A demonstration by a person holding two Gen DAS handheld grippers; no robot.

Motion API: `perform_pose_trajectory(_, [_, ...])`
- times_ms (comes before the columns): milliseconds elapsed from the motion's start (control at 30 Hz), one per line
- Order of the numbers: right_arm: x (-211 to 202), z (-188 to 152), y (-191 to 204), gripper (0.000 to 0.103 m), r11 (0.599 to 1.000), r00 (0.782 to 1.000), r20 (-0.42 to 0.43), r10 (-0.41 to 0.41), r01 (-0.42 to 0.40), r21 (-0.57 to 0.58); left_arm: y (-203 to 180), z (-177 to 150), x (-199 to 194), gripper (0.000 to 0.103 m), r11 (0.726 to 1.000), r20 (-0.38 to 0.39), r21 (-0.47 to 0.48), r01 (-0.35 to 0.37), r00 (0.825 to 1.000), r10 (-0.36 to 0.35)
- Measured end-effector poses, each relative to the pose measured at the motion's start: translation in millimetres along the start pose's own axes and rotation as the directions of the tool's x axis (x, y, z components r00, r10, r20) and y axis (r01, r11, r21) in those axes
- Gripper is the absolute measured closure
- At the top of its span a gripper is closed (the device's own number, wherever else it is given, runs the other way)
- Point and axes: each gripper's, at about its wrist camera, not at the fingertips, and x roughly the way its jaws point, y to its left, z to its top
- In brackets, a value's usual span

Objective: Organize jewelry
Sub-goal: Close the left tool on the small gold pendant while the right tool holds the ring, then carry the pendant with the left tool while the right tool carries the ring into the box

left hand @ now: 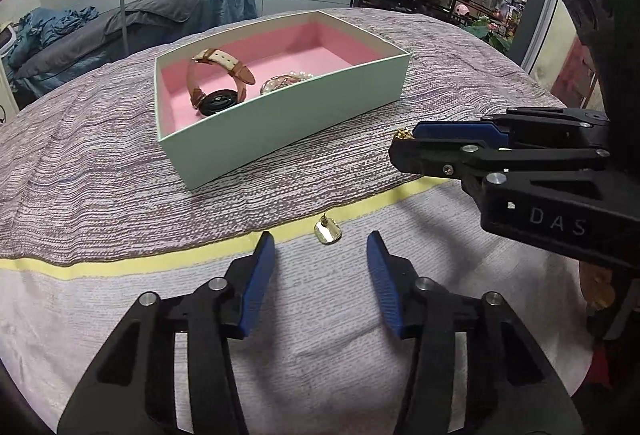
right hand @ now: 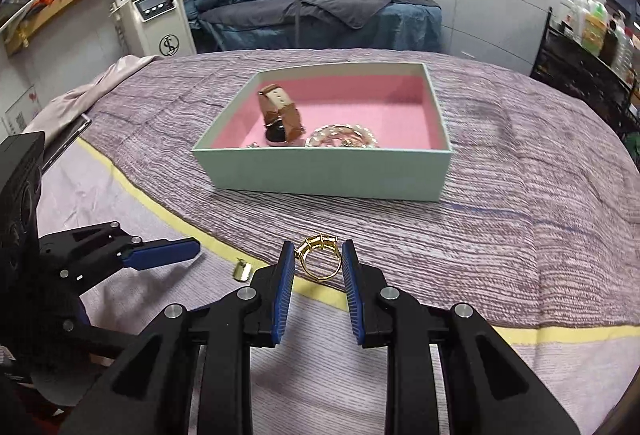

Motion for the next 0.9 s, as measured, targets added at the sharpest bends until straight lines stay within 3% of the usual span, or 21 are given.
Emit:
perform_pose_trajectory(133, [0.1, -3.6, -4.4, 0.08, 1.0, 1.0, -0.004, -0.004, 0.004, 0.01, 0.7, 5.1, 8.8, 0.069, 1.0, -0.006, -0.012, 0.01, 1.0, -0.01])
perform_pose_trajectory(200, [1.0, -5.1, -6.2, 0.08, 1.0, 1.0, -0.008, -0.004, 0.004, 0.014, 1.3, 6.0, 9.0, 0.081, 1.0, -0.005, -0.014, 0.011, 1.0, -0.011])
perform_pose_trajectory(333, [3.8, -6.1, -4.5, 0.08, 1.0, 1.0, -0.013, 0.002, -0.002, 0.014, 3.4, 6.8, 9.7, 0.088, 1.0, -0.005, -0.019, 0.017, 1.0, -0.017])
perform_pose_trajectory(900, [-2.8, -1.7, 1.2, 0.08, 0.999, 0.999, 0.008, 0.034, -0.034, -0.011, 6.8, 9.6, -10.4, 0.088, 1.0, 0.046, -0.024, 0.01, 0.999, -0.009])
